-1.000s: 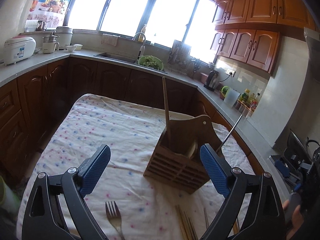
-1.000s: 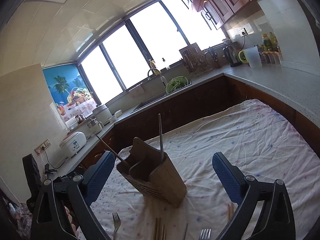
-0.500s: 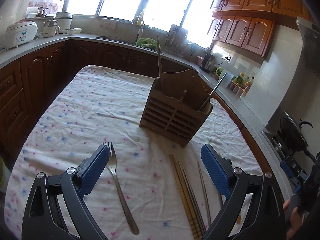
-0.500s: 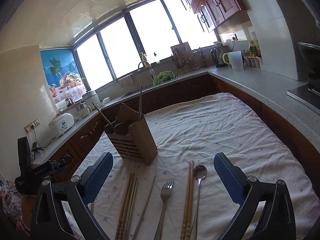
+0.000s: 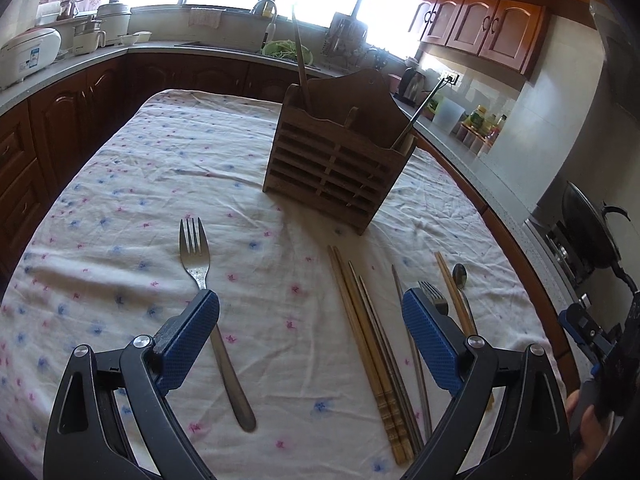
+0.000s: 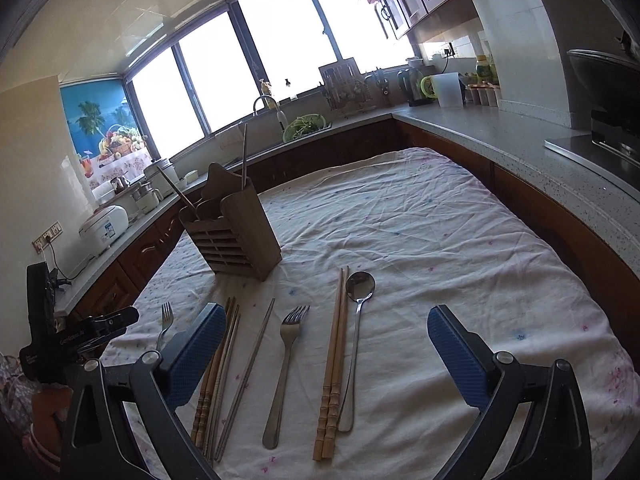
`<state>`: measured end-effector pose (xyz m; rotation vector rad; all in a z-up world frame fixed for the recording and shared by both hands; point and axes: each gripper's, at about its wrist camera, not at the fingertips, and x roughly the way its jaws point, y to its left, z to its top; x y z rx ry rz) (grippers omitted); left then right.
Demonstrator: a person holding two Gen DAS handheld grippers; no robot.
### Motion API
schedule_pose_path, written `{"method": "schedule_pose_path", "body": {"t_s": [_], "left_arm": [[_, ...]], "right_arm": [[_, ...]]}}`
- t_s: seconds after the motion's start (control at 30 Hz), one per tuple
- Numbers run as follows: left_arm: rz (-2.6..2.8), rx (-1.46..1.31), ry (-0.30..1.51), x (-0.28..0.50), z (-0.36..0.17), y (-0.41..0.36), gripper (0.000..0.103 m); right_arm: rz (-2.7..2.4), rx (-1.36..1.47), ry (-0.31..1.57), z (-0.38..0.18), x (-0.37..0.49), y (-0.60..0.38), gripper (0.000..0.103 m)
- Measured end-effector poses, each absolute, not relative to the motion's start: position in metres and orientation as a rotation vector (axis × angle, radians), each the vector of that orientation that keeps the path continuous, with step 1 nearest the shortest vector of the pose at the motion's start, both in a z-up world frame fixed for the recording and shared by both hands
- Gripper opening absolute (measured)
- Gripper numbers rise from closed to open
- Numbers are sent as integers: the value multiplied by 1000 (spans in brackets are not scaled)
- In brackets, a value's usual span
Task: Organize utensils
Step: 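Move both tools back down toward the remaining chopsticks, then close the left tool on a wooden chopstick while the right tool grasps another wooden chopstick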
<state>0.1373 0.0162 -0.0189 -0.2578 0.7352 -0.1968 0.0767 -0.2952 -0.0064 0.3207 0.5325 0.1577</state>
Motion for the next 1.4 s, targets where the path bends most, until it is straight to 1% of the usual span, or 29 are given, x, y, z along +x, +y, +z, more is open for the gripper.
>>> {"method": "schedule_pose_path", "body": {"t_s": [0.3,0.33,0.37,0.4,0.43,0.47,0.5,0.53,0.57,0.6,0.63,0.67,0.7,0.77,0.83,0.93,1.0,1.2,1.27,1.4], "left_arm": [[-200,-228,764,147,-23,8,94],[-201,-224,768,149,-24,7,92],[-202,-218,776,151,-25,6,88],[-204,-211,786,153,-27,4,86],[-208,-205,796,156,-28,2,82],[-211,-199,807,159,-30,0,78],[-214,-194,816,162,-31,-1,75],[-217,-188,825,165,-32,-4,71],[-219,-181,834,168,-33,-6,66],[-220,-174,843,172,-34,-9,64],[-222,-166,851,176,-36,-12,60],[-223,-159,860,180,-37,-14,56],[-225,-154,870,184,-38,-17,54],[-227,-142,888,193,-40,-21,49],[-224,-130,903,201,-43,-26,44],[-223,-123,926,212,-48,-29,39],[-223,-117,946,220,-53,-31,37],[-237,-108,988,237,-66,-36,33],[-241,-107,998,242,-69,-37,29],[-247,-93,1016,250,-77,-41,26]], "right_arm": [[175,320,546,-7,83,-294,101],[176,319,547,-7,85,-293,100],[178,319,548,-7,86,-292,100],[181,321,548,-8,87,-292,97],[182,321,548,-8,89,-292,91],[181,319,551,-8,91,-291,88],[182,319,554,-8,94,-291,81],[188,321,559,-9,97,-291,72],[194,322,570,-11,101,-290,67],[198,324,582,-12,106,-289,58],[204,328,594,-14,111,-288,49],[210,330,608,-16,116,-287,45],[213,326,625,-18,123,-286,40],[222,311,667,-24,135,-281,34],[242,305,705,-31,148,-276,25],[265,286,757,-40,165,-267,21],[273,276,789,-47,177,-262,19],[264,253,851,-62,203,-256,19],[263,250,868,-66,208,-256,19],[256,236,898,-73,217,-255,19]]}}
